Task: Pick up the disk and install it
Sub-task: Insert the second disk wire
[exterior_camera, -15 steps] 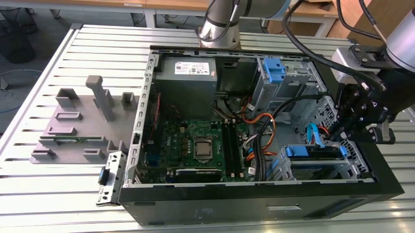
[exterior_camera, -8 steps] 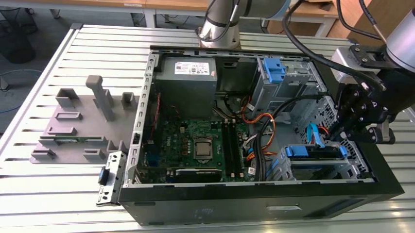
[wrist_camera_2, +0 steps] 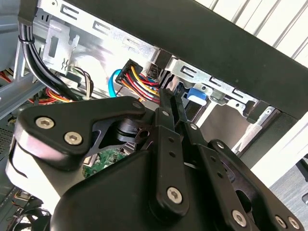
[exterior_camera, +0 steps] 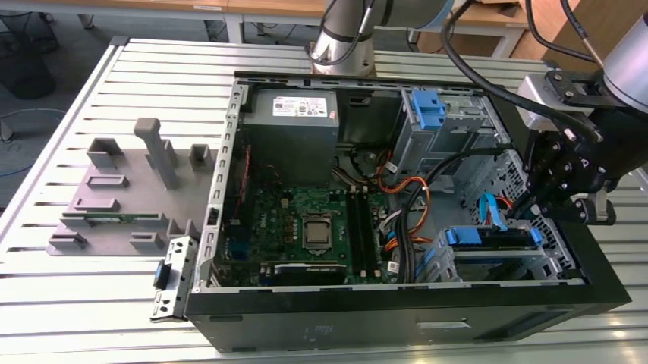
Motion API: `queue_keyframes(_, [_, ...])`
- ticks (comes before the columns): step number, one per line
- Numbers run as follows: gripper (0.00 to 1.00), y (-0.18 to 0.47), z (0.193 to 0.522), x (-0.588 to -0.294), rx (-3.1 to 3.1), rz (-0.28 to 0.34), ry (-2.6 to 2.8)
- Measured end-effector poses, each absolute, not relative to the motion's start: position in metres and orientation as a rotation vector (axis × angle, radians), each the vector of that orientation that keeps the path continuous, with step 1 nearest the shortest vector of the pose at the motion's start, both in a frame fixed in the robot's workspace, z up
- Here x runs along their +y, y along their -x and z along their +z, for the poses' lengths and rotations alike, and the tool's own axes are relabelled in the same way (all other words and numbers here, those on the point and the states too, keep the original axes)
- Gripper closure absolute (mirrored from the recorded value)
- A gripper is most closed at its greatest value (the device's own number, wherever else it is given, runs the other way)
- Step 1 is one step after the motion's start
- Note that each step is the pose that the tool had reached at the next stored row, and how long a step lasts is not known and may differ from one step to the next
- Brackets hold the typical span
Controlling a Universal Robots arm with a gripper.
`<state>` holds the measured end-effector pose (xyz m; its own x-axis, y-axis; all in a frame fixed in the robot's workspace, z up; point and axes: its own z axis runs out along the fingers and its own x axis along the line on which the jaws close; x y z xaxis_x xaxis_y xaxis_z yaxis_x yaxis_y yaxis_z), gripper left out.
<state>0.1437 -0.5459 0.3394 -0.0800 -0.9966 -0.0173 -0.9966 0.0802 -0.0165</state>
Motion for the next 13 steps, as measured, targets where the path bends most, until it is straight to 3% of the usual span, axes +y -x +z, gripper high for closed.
queue_keyframes(13, [0.84,-0.1429,0.3393,-0.5506,2.291,-0.001,2.115])
